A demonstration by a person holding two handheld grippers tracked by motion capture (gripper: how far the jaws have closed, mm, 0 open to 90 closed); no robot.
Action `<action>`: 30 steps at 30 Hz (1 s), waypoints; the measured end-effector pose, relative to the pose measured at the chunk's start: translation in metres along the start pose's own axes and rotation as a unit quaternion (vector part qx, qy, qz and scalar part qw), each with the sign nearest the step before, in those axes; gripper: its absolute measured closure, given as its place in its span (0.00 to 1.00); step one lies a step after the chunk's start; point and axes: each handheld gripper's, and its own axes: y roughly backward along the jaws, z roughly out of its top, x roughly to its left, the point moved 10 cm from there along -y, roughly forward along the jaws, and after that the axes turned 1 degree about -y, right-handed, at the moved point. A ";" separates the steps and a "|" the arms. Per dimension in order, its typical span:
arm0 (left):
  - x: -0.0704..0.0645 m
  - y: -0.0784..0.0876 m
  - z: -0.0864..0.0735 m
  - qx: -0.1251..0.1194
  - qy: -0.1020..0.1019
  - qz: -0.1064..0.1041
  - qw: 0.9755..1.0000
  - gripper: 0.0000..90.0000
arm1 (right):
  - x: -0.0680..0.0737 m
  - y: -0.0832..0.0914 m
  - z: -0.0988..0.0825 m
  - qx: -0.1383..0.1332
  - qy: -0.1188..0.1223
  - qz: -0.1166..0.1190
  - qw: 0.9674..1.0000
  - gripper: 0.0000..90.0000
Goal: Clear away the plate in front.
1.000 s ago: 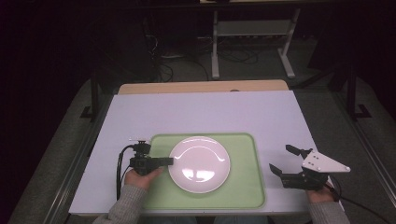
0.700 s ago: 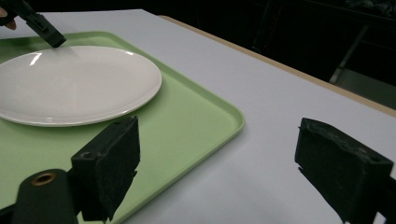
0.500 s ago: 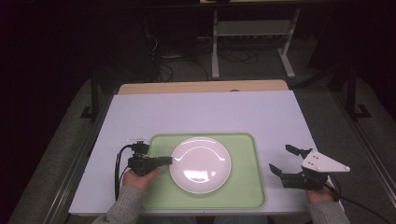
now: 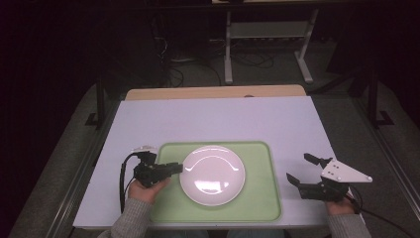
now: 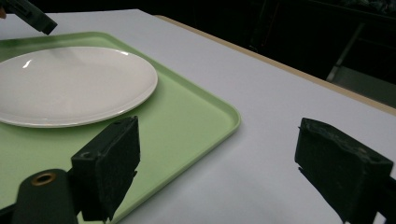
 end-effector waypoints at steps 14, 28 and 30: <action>-0.002 0.019 0.011 -0.043 -0.086 0.002 0.995 0.61 | -0.002 0.000 -0.001 0.002 -0.001 -0.005 1.000 0.15; 0.001 0.031 0.011 -0.068 -0.174 0.037 0.982 0.45 | -0.003 -0.001 -0.002 0.006 -0.002 -0.007 1.000 0.15; 0.001 0.033 0.012 -0.076 -0.186 0.041 0.979 0.42 | -0.004 -0.001 -0.002 0.007 -0.003 -0.008 1.000 0.15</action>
